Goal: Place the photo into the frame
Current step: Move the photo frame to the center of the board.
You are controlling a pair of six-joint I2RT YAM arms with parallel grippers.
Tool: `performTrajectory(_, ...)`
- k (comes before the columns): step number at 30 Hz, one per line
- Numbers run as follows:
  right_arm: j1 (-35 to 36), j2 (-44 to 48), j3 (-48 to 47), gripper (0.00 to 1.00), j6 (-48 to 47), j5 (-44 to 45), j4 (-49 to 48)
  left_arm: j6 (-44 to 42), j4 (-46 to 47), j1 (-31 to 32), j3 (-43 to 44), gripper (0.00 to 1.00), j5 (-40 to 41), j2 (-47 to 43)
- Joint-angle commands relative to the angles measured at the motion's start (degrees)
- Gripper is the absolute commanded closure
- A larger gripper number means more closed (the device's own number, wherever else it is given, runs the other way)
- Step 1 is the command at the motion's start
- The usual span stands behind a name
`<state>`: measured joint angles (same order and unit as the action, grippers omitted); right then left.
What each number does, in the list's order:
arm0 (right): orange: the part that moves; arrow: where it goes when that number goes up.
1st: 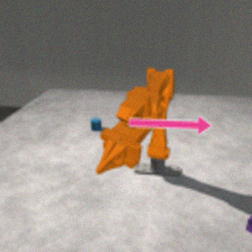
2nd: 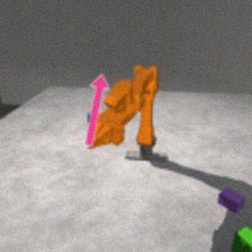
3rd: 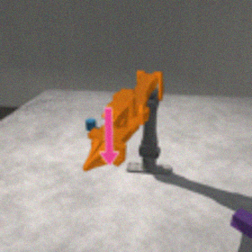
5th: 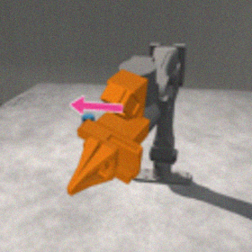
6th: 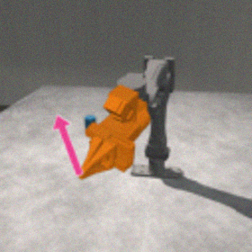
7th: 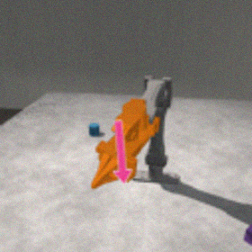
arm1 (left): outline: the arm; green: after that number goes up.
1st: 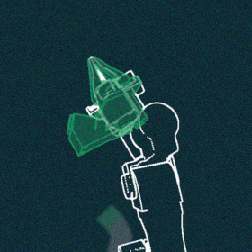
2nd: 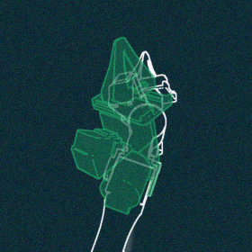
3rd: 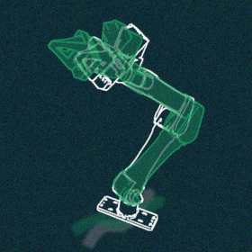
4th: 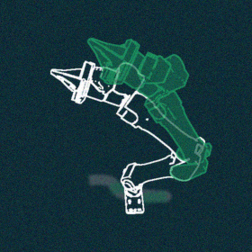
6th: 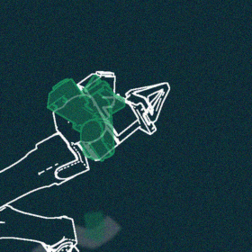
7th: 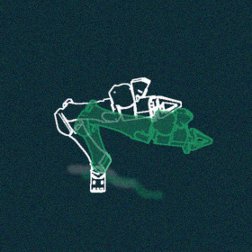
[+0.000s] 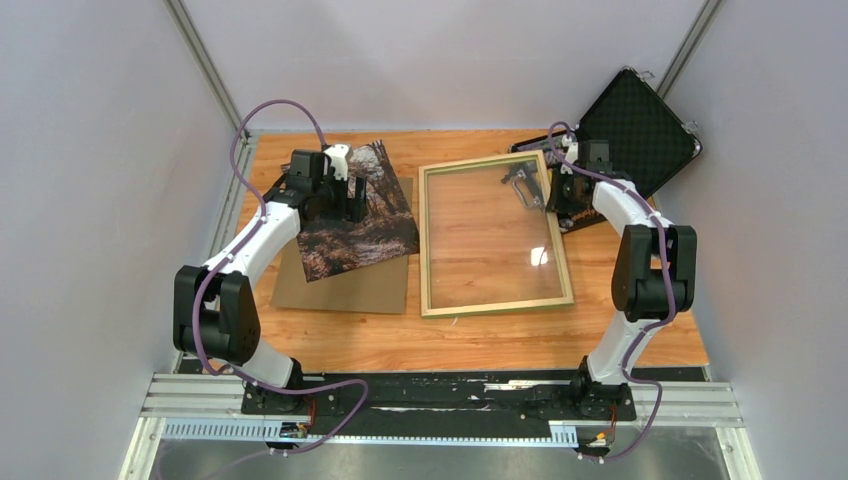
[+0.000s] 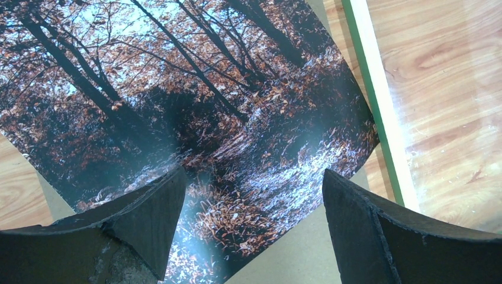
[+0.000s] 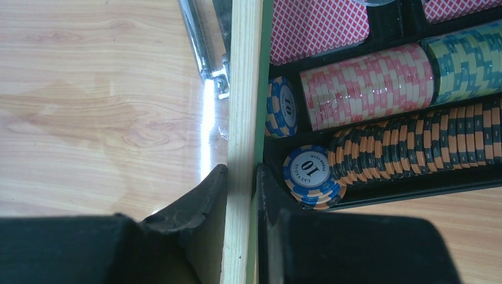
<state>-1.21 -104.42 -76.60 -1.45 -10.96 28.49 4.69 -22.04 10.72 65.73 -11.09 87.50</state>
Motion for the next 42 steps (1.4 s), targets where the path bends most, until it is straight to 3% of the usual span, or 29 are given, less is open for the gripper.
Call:
performTrajectory(1,0.0,1.4,0.1,0.96,-0.1,-1.5,-4.3,-0.5,1.4,-0.4,0.1,0.08,-0.6,-1.8)
performTrajectory(10,-0.1,1.1,0.2,0.74,0.0,-0.3,-4.6,-0.8,1.4,-0.5,-0.1,0.08,-0.2,-1.7)
performTrajectory(23,0.0,2.2,-0.3,0.64,-0.2,0.1,-4.5,-1.1,1.1,-1.2,0.3,0.08,-0.1,-1.7)
performTrajectory(28,0.9,4.2,-1.4,0.54,0.5,0.4,-4.5,-1.8,0.8,-3.1,-0.2,0.08,0.2,-1.7)
performTrajectory(35,9.1,3.4,-7.5,0.40,-0.7,2.2,-4.1,-4.5,-1.8,-8.6,0.4,0.07,0.0,-1.1)
performTrajectory(42,18.8,-5.3,-19.9,0.28,-1.1,2.3,-3.4,-8.7,-7.0,-17.9,2.5,0.07,-2.2,1.6)
